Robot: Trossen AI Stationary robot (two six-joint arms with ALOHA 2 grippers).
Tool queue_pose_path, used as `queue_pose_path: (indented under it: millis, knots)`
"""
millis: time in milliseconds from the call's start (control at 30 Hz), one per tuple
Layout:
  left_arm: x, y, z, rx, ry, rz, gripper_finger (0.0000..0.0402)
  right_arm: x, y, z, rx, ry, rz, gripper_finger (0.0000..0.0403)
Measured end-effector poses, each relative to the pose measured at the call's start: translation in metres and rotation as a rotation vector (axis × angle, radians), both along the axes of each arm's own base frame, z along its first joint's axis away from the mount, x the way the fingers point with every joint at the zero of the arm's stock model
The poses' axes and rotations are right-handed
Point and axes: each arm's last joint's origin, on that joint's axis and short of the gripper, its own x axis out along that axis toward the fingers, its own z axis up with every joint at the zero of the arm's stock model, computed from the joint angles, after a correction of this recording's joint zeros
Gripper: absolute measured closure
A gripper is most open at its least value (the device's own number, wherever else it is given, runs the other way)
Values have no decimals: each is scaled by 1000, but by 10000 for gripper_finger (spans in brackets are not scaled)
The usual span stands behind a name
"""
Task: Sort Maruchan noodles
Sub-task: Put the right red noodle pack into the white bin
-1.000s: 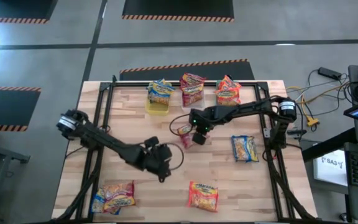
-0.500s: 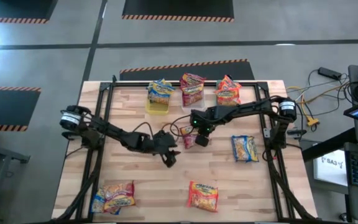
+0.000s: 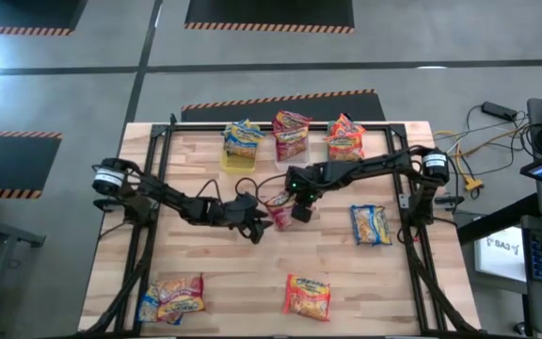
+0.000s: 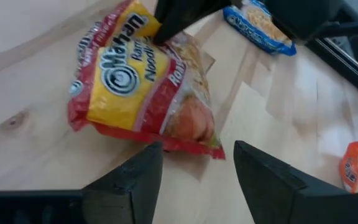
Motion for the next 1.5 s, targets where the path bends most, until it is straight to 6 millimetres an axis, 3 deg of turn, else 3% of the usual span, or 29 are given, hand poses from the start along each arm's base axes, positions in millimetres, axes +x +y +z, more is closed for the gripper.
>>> queue_pose_path:
  millis: [333,533,800,1500]
  knots:
    - [-1,18,-4,21,47,60,160,0,5,0,-13,8,65,394]
    - [-3,33,-6,-60,31,147,139,3,5,1,-41,-23,98,394]
    - [-18,33,-18,-215,5,213,136,0,7,-4,-58,-5,153,394]
    - [-13,41,-12,-260,-54,193,136,14,7,-1,-178,-196,297,394]
